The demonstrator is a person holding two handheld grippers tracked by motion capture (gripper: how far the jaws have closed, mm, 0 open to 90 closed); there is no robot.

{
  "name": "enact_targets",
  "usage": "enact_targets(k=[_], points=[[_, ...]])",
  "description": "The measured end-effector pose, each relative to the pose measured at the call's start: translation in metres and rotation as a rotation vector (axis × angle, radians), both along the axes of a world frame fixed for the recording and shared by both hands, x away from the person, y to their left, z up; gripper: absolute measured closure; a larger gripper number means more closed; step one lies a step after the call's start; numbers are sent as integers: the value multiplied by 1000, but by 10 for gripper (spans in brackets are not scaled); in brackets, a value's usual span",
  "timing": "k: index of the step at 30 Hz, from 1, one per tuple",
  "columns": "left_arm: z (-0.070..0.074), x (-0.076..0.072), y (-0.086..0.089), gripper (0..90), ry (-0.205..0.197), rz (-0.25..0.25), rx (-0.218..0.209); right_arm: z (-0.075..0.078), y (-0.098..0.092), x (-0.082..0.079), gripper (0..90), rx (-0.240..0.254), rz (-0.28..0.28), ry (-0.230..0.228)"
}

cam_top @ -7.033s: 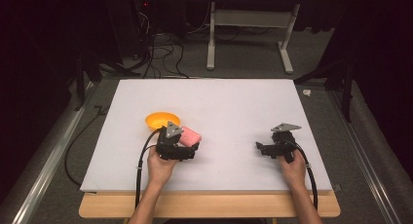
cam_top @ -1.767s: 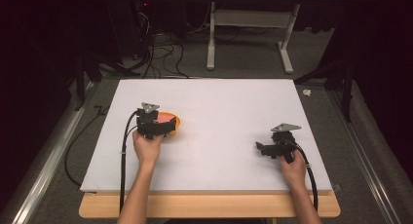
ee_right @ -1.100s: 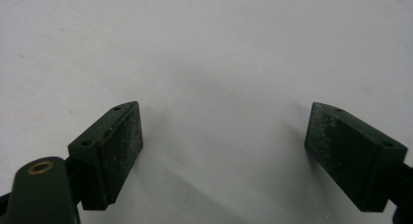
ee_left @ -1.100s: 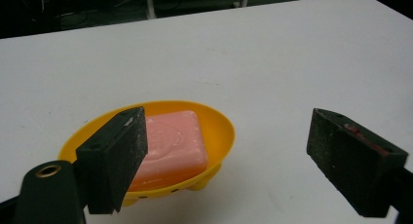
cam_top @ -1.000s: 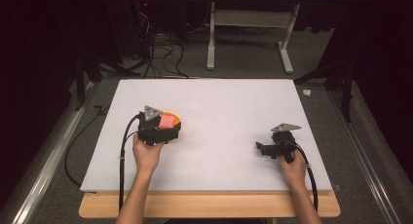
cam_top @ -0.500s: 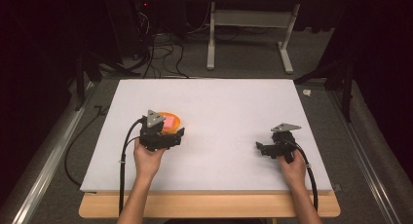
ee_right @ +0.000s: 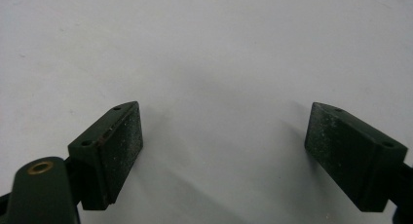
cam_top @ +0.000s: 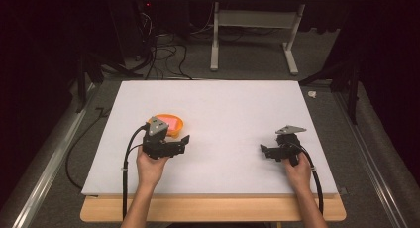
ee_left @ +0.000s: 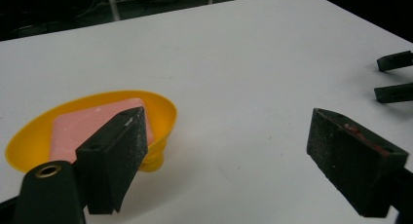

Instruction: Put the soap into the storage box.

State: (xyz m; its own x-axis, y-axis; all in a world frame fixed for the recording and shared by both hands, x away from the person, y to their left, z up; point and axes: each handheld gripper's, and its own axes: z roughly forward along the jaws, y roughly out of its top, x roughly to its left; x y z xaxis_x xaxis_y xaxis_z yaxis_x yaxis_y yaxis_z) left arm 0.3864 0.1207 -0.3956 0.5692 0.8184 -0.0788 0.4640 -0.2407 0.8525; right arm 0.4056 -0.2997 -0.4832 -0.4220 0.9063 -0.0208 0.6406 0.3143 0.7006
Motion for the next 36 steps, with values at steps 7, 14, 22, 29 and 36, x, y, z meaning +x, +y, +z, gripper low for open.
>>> enact_targets(k=[7, 14, 22, 29, 36], points=[[-2, -5, -2, 156, 5, -18, -5, 0, 0, 0, 145, 0, 1, 1], [-3, -10, -5, 156, 13, -53, -7, 0, 0, 0, 145, -1, 1, -1], [-5, -15, -10, 155, 17, -82, -12, 0, 0, 0, 145, 0, 0, 0], [-7, -19, -15, 155, 20, -103, -20, 0, 0, 0, 146, -1, 1, -1], [-10, -20, -20, 155, 28, -119, -28, 0, 0, 0, 146, -1, 1, -1]])
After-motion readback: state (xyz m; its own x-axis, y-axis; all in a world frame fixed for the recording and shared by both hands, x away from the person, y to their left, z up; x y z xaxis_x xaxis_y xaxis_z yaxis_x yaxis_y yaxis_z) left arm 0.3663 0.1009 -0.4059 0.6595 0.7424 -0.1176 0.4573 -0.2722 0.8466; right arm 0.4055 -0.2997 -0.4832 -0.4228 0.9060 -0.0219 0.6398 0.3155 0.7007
